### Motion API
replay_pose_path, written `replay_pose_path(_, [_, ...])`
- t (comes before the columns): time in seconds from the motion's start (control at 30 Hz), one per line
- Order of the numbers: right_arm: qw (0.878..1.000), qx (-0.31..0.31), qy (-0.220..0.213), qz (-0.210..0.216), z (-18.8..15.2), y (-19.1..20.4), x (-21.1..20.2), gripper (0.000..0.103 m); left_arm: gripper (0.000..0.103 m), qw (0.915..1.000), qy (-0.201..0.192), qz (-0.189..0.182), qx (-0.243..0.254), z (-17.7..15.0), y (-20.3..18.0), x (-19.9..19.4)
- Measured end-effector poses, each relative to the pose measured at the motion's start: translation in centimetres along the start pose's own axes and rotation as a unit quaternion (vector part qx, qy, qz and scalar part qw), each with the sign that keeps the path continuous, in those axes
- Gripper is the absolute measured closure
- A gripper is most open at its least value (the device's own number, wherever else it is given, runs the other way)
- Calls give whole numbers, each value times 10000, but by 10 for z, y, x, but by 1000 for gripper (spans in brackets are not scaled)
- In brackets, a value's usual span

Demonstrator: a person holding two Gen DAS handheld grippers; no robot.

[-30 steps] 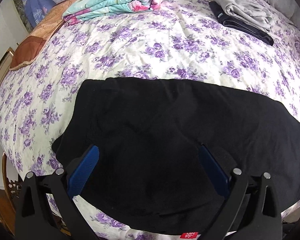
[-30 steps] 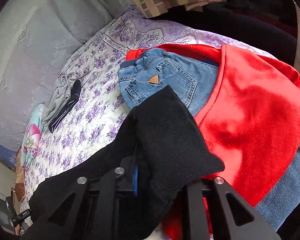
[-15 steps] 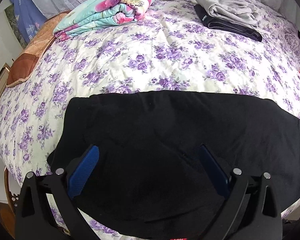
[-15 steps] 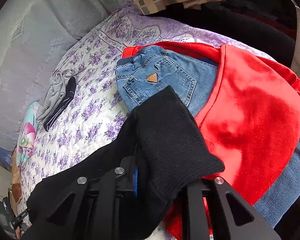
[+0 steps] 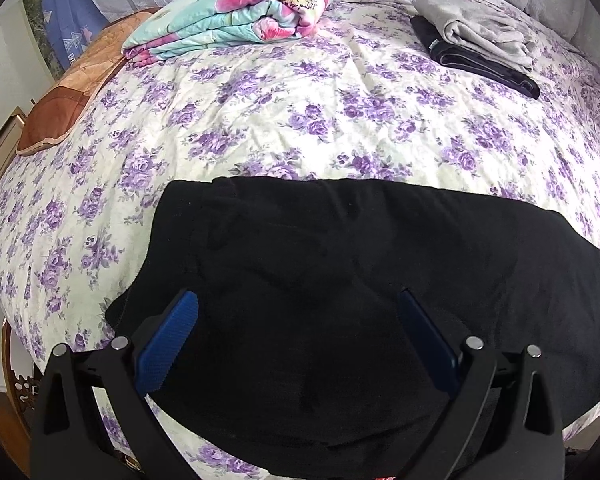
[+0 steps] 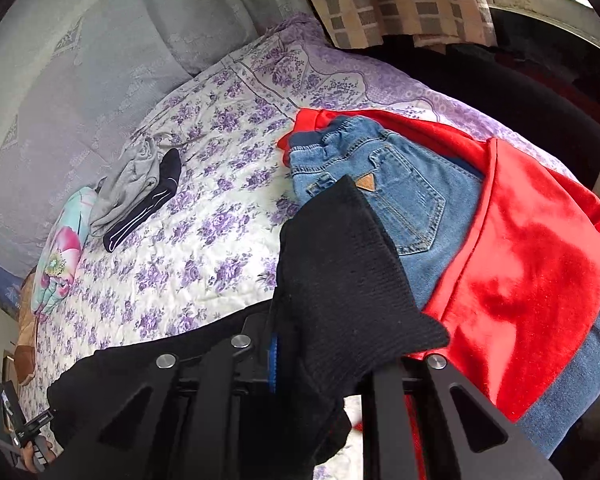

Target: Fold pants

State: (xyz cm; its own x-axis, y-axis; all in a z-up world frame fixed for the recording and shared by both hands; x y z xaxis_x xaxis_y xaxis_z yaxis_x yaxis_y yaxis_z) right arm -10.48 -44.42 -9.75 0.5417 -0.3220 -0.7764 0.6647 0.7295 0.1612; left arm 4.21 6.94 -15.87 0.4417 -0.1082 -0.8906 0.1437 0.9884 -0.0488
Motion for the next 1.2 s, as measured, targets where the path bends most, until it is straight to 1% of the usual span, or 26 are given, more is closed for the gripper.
replay_pose_path(0.13, [9990,-427,-119,-86,0,26,-3,87,5,9998,-117,-39,-155,4,17,-10])
replay_pose_path(0.27, [9944,-1020,-259,-126,-7,65,-5,87,5,9986,-219,-88,-470,6,43,-20])
replay_pose_path(0.37, [9861,-1607,-380,-157,-17,100,-4,87,5,9975,-261,-49,-657,7,63,-27])
replay_pose_path(0.43, [9774,-2056,-472,-148,-28,126,-4,87,5,9972,-269,12,-700,7,72,-31])
replay_pose_path(0.5, [9643,-2581,-576,-123,-44,153,-4,87,5,9970,-273,75,-721,6,79,-34])
replay_pose_path(0.57, [9476,-3125,-653,-87,-64,180,-2,87,5,9966,-260,107,-770,5,85,-35])
replay_pose_path(0.63, [9347,-3499,-625,77,-86,204,1,87,5,9961,-226,84,-848,4,90,-35])
replay_pose_path(0.73, [9088,-4117,-617,287,-123,238,1,87,5,9956,-220,82,-904,3,94,-37])
replay_pose_path(0.77, [8968,-4367,-635,309,-137,248,1,87,5,9956,-222,90,-906,2,94,-37])
replay_pose_path(0.83, [8768,-4752,-650,329,-159,260,3,87,5,9956,-214,87,-910,0,94,-37])
replay_pose_path(0.93, [8554,-5137,-572,325,-182,268,8,87,5,9957,-192,70,-903,-1,93,-36])
replay_pose_path(0.97, [8501,-5226,-556,328,-186,269,9,86,5,9958,-179,60,-901,-2,92,-35])
replay_pose_path(1.03, [8419,-5373,-330,369,-194,270,12,72,5,9958,-159,52,-897,-3,91,-34])
replay_pose_path(1.07, [8406,-5392,-221,461,-198,271,11,59,5,9959,-150,48,-888,-3,90,-33])
replay_pose_path(1.13, [8428,-5326,-116,766,-200,275,-1,55,5,9962,-149,53,-852,-2,89,-33])
replay_pose_path(1.2, [8480,-5169,-121,1163,-198,278,-22,43,5,9964,-151,61,-837,-2,88,-33])
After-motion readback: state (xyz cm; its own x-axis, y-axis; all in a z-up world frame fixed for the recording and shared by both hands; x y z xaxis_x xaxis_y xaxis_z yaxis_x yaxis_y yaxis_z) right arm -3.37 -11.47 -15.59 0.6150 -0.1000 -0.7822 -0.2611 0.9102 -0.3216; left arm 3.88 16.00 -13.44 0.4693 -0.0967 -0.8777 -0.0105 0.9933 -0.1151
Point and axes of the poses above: each gripper's, at about its wrist camera, not at the fingertips, and x roughly the way its jaws point, y to its left, z to its top, the point moved 6 cm from there along x, roughly the way its jaws point, and after that the axes turned 9 degrees about -z, right-handed, at the moved point
